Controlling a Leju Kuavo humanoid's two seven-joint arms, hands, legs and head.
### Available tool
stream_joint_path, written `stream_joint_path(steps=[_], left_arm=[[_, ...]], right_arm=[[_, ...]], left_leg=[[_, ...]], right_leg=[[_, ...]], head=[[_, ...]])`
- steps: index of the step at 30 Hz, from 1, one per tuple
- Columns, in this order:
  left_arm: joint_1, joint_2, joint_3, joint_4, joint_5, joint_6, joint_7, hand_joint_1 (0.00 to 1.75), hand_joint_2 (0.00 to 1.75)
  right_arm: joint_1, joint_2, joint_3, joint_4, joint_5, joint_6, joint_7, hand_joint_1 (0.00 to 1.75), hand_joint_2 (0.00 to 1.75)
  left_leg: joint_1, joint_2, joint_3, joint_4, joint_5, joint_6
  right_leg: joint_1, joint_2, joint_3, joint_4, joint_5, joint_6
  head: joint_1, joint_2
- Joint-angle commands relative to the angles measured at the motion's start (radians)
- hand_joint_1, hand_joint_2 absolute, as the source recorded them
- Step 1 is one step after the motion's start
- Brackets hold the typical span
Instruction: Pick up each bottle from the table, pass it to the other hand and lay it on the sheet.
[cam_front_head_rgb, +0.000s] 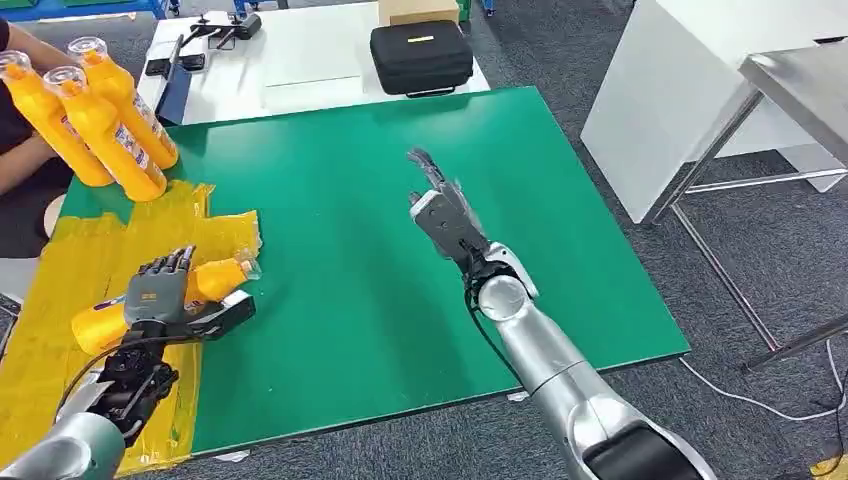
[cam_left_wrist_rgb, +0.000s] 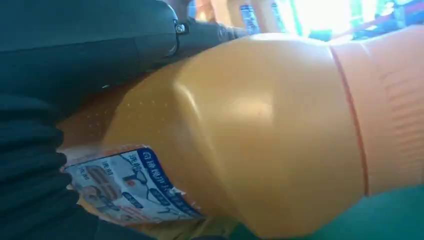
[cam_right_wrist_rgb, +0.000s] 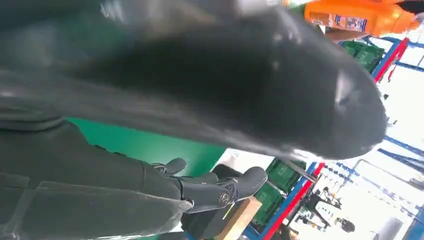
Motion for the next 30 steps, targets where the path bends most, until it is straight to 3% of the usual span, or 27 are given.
stream_joint_path(steps=[1, 3, 5, 20, 21, 22, 23, 24, 25, 27, 30], left_arm=[[0.013, 0.009, -0.001, 0.082, 0.079, 0.054, -0.118, 0.0, 0.0], [0.01, 0.005, 0.005, 0.08, 0.09, 0.056, -0.127, 0.0, 0.0], [0.007, -0.024, 0.101, 0.052, 0.24, 0.119, -0.26, 0.0, 0.0], [-0.001, -0.027, 0.099, 0.05, 0.241, 0.108, -0.259, 0.0, 0.0], [0.001, -0.037, 0.134, 0.036, 0.296, 0.122, -0.299, 0.0, 0.0], [0.094, -0.202, 0.385, -0.215, 0.548, -0.13, -0.551, 0.0, 0.0], [0.055, -0.213, 0.43, -0.411, 0.925, -0.505, -0.633, 0.0, 0.0], [0.066, -0.226, 0.355, -0.509, 1.302, -0.456, -0.551, 0.0, 0.0], [0.096, -0.217, 0.259, -0.614, 1.438, -0.422, -0.461, 0.0, 0.0], [0.096, -0.196, 0.202, -0.598, 1.498, -0.4, -0.455, 0.0, 0.0], [0.085, -0.17, 0.174, -0.528, 1.542, -0.385, -0.505, 0.0, 0.0]], right_arm=[[-0.053, -0.013, 0.043, 0.043, -0.005, 0.006, 0.012, 0.0, 0.0], [-0.052, -0.017, 0.042, 0.044, -0.005, 0.009, 0.012, 0.0, 0.0], [-0.049, -0.024, 0.037, 0.044, 0.006, -0.009, 0.016, 0.0, 0.0], [-0.049, -0.026, 0.036, 0.045, 0.006, -0.007, 0.016, 0.0, 0.0], [-0.048, -0.028, 0.036, 0.044, 0.014, -0.015, 0.012, 0.0, 0.0], [-0.035, -0.015, -0.009, 0.072, -0.035, -0.031, -0.108, 0.0, 0.0], [-0.047, -0.009, -0.029, 0.144, -0.033, -0.034, -0.168, 0.0, 0.0], [-0.056, -0.004, -0.043, 0.188, -0.032, -0.03, -0.205, 0.0, 0.0], [-0.053, -0.003, -0.059, 0.203, -0.022, -0.037, -0.228, 0.0, 0.0], [-0.035, -0.006, -0.071, 0.173, -0.007, -0.035, -0.223, 0.0, 0.0], [-0.021, -0.006, -0.081, 0.141, 0.009, -0.027, -0.205, 0.0, 0.0]], left_leg=[[-0.001, 0.003, 0.005, -0.001, -0.002, -0.001], [0.0, 0.002, 0.006, -0.001, -0.001, -0.001], [0.0, 0.002, 0.009, 0.0, -0.002, -0.002], [0.001, 0.0, 0.005, 0.0, 0.0, -0.002], [0.001, 0.0, 0.007, 0.0, -0.001, -0.002], [0.001, 0.0, 0.009, 0.0, -0.002, -0.002], [0.0, -0.004, 0.004, -0.001, 0.002, -0.001], [0.001, -0.007, 0.004, 0.0, 0.001, -0.001], [0.002, -0.01, 0.003, 0.002, 0.001, -0.001], [-0.001, -0.014, 0.003, 0.002, 0.001, -0.001], [0.001, -0.003, 0.003, 0.0, 0.001, 0.001]], right_leg=[[0.0, 0.002, 0.004, 0.0, -0.001, 0.0], [0.0, 0.001, 0.005, 0.0, -0.001, 0.0], [0.0, 0.0, 0.008, 0.0, -0.002, -0.001], [0.0, -0.001, 0.005, 0.0, -0.001, -0.001], [0.0, -0.001, 0.007, 0.0, -0.002, -0.001], [0.001, -0.001, 0.009, 0.0, -0.003, -0.001], [0.0, -0.005, 0.005, -0.001, -0.001, -0.001], [0.001, -0.008, 0.006, -0.001, -0.002, 0.0], [0.002, -0.012, 0.006, 0.0, -0.003, 0.0], [0.0, -0.015, 0.006, 0.001, -0.004, 0.0], [0.001, -0.004, 0.005, -0.001, -0.001, 0.0]], head=[[0.0, 0.0], [0.0, 0.0], [0.0, 0.0], [0.0, 0.0], [0.0, 0.0], [0.0, 0.0], [0.0, 0.0], [0.0, 0.0], [-0.002, 0.0], [0.001, 0.0], [0.001, 0.0]])
